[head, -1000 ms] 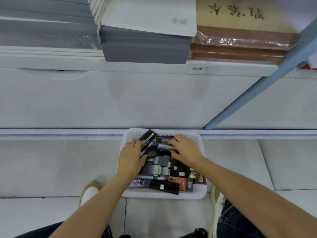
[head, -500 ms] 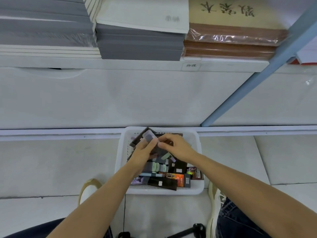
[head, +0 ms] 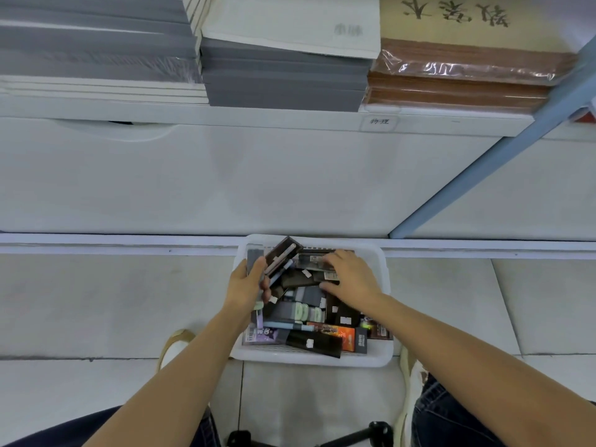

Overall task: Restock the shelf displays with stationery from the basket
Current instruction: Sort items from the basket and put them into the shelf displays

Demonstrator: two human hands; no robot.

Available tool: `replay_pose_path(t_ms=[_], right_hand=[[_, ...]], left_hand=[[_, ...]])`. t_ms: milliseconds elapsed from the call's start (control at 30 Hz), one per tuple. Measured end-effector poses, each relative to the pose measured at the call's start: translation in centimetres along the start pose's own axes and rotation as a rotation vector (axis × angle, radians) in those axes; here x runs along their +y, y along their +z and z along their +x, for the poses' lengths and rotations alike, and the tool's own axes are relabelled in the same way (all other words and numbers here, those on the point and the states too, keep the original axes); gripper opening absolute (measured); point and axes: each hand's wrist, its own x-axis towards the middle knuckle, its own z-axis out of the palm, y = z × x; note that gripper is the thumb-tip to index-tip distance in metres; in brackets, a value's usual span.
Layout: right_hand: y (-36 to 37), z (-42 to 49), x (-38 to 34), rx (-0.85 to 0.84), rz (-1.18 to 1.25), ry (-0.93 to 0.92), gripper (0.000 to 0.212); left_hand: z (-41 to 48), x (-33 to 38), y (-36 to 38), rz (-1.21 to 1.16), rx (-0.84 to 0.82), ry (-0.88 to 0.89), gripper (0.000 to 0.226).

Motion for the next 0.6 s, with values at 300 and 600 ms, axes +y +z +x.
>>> replay_pose_path(t_ms=[300, 600], right_hand=[[1.6, 0.1, 0.6, 0.091, -0.101, -0.095, 0.044], [0.8, 0.0, 1.1, 0.03, 0.111, -0.102, 0.033]], left_hand=[[0.0, -0.5, 0.7, 0.012, -0.117, -0.032, 0.013], [0.1, -1.2, 0.6, 0.138, -0.129, -0.029, 0.012]])
